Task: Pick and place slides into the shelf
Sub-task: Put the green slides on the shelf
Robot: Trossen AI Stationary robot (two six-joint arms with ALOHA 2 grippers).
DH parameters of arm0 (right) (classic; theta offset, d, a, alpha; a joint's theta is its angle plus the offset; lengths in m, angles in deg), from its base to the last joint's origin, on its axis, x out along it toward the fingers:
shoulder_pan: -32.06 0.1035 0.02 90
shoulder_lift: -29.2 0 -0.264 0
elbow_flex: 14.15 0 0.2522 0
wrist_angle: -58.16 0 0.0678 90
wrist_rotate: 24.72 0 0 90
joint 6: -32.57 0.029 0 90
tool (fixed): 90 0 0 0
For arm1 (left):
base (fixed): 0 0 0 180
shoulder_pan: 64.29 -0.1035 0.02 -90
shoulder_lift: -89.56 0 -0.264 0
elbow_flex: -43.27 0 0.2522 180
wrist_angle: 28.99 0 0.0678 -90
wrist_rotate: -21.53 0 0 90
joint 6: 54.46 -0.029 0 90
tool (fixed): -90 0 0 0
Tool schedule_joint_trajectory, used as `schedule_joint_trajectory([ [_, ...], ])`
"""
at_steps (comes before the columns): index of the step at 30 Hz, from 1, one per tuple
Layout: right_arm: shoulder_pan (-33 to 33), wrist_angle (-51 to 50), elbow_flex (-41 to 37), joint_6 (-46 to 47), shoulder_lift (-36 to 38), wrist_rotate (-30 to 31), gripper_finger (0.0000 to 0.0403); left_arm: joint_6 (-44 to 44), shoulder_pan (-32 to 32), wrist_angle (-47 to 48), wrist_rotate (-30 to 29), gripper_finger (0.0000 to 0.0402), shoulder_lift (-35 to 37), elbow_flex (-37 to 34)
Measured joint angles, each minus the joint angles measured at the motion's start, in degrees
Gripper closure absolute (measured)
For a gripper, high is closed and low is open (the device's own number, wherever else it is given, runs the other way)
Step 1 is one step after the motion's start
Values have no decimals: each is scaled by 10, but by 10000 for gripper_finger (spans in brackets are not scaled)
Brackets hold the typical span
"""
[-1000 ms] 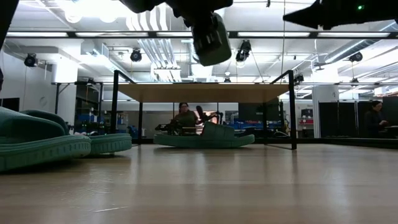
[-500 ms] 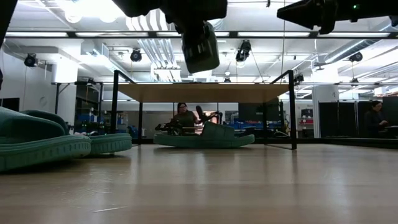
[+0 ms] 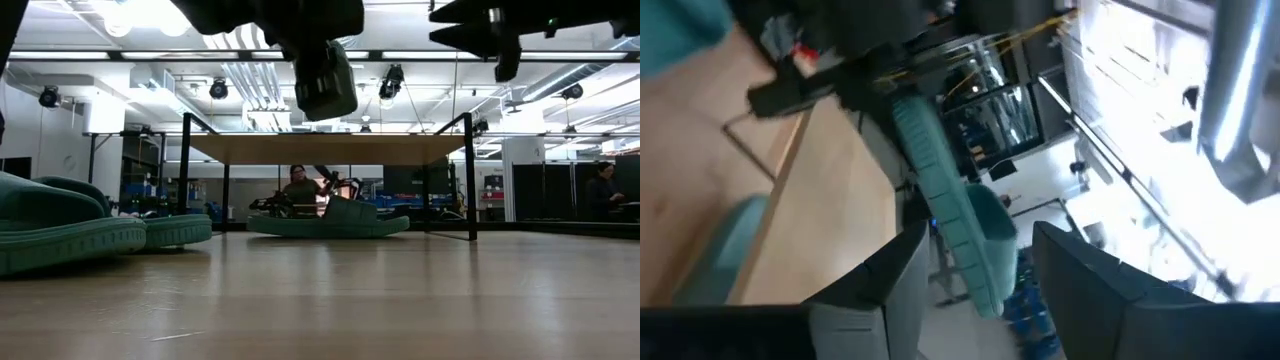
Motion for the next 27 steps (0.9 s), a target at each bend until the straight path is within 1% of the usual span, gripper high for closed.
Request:
schedule_joint_trajectory([
  [4, -14, -1, 24, -34, -44, 1, 234, 0, 0, -2, 26, 368, 0, 1],
  [10, -45, 1, 71, 4, -110, 1, 234, 0, 1, -4, 64, 368, 0, 1],
  [13, -63, 1, 92, 9, -135, 6, 234, -3, 2, -4, 67, 368, 0, 2],
  [16, -79, 1, 124, 49, -150, 29, 234, -13, 2, -4, 67, 368, 0, 2],
  [19, -98, 2, 157, 94, -159, 28, 234, -35, 2, -4, 68, 368, 0, 2],
  [21, -106, 0, 179, 107, -172, 27, 234, -60, 2, -4, 69, 368, 0, 3],
  [24, -119, -41, 217, 114, -198, 28, 234, -107, 2, -6, 70, 368, 0, 3],
  [27, -123, -135, 270, 150, -226, 31, 234, -159, 1, -15, 70, 368, 0, 3],
])
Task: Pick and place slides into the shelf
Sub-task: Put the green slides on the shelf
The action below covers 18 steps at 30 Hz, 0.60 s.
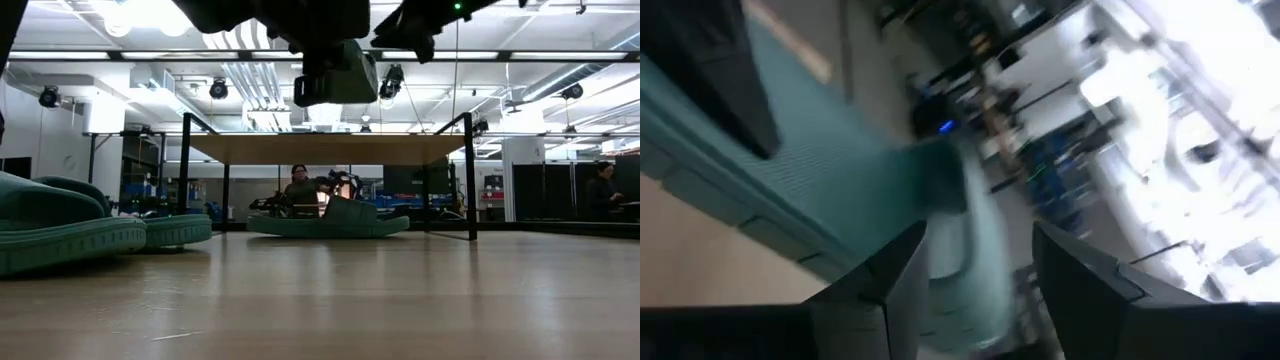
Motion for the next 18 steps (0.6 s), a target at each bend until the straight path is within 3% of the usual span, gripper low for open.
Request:
schedule_joint_trajectory([
  [4, 0, -135, 87, 67, -34, 0, 234, -21, -2, 0, -2, 368, 0, 6],
  [9, -2, -215, 172, 104, -76, 3, 234, -26, -3, 0, -5, 368, 0, 13],
  [18, -8, -242, 231, 61, -153, 97, 234, -42, -3, 0, -8, 368, 0, 13],
])
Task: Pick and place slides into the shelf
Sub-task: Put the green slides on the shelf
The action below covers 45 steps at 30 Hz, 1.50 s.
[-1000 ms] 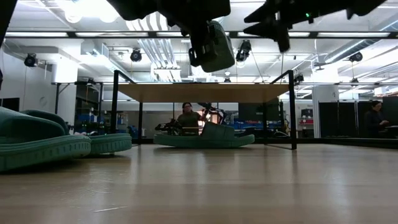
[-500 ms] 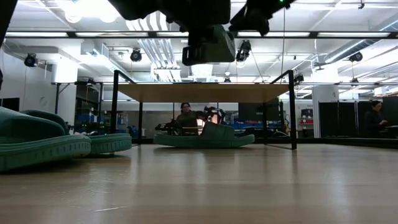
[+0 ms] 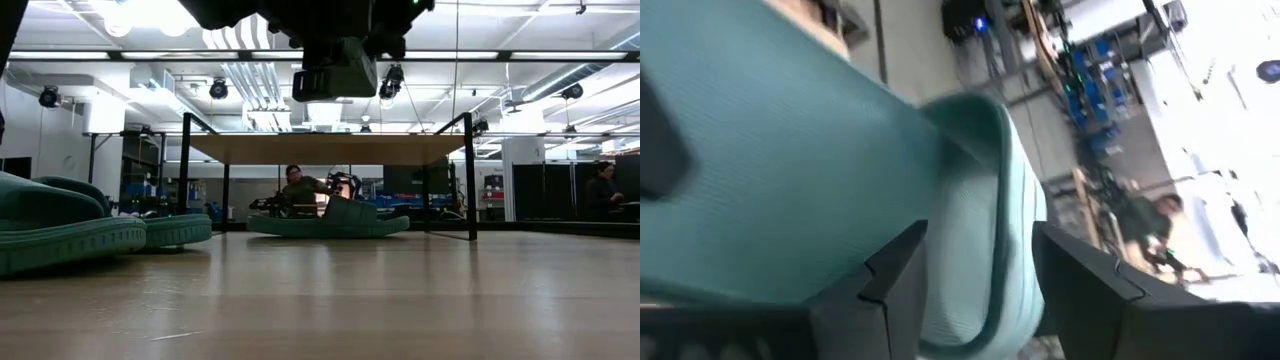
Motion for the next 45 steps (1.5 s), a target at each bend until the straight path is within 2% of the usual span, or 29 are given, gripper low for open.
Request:
schedule_joint_trajectory([
  [4, -7, 1, 14, -4, -19, 32, 234, 1, 0, 0, -8, 368, 0, 0],
  [11, -16, 1, 19, -1, -22, 39, 242, 1, 0, 0, -7, 368, 0, -1],
  [15, -17, 1, 18, 0, -22, 50, 285, 1, 0, 0, -5, 368, 0, -1],
  [20, -19, 0, 17, -2, -23, 54, 374, 2, 0, -3, -4, 368, 0, -1],
  [27, -19, 1, 17, -5, -23, 56, 391, 6, 0, -3, -3, 367, 0, -1],
  [30, -19, 1, 17, -6, -23, 56, 392, 6, 0, -3, -3, 336, 0, -1],
  [35, -21, -1, 17, -9, -22, 66, 393, 43, 1, -1, -8, 255, 0, -1],
  [38, -24, -1, 15, -11, -15, 45, 393, 81, 2, 1, -7, 216, 6, -5],
  [41, -26, 1, 12, -11, -2, 17, 394, 99, 6, 1, 0, 189, 22, -17],
  [45, -35, 0, 1, -12, 19, 4, 394, 139, 12, 3, 2, 173, 59, -47],
])
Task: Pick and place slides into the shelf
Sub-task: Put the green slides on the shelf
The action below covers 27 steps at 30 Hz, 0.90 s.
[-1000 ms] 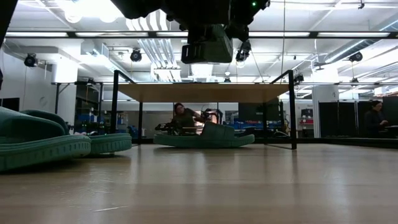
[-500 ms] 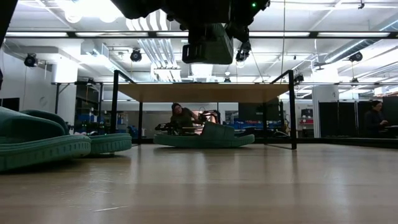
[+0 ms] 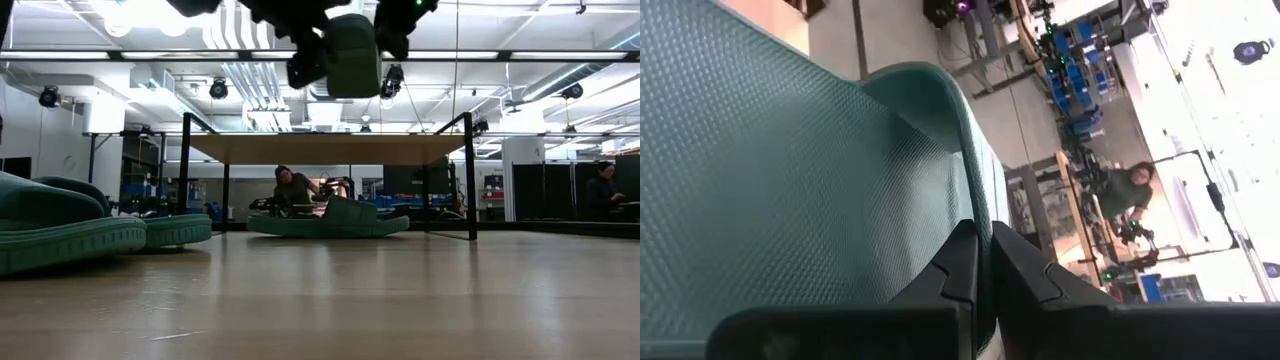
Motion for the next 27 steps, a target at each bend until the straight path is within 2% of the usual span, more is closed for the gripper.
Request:
schedule_joint_trajectory([
  [2, -6, 0, -7, -2, 12, -7, 394, 21, 3, 2, 6, 172, 31, -27],
  [6, -15, 1, -23, -5, 38, -61, 394, 105, 6, 11, 50, 171, 104, -90],
  [9, -16, 4, -40, -30, 53, -79, 394, 213, 6, 57, 116, 171, 170, -136],
  [12, -16, 5, -61, -64, 64, -79, 394, 336, 6, 129, 211, 171, 231, -166],
  [16, -18, 25, -93, -74, 75, -74, 394, 435, 6, 163, 302, 171, 289, -193],
  [27, -25, 70, -191, -75, 114, -70, 394, 454, 8, 162, 310, 171, 337, -230],
])
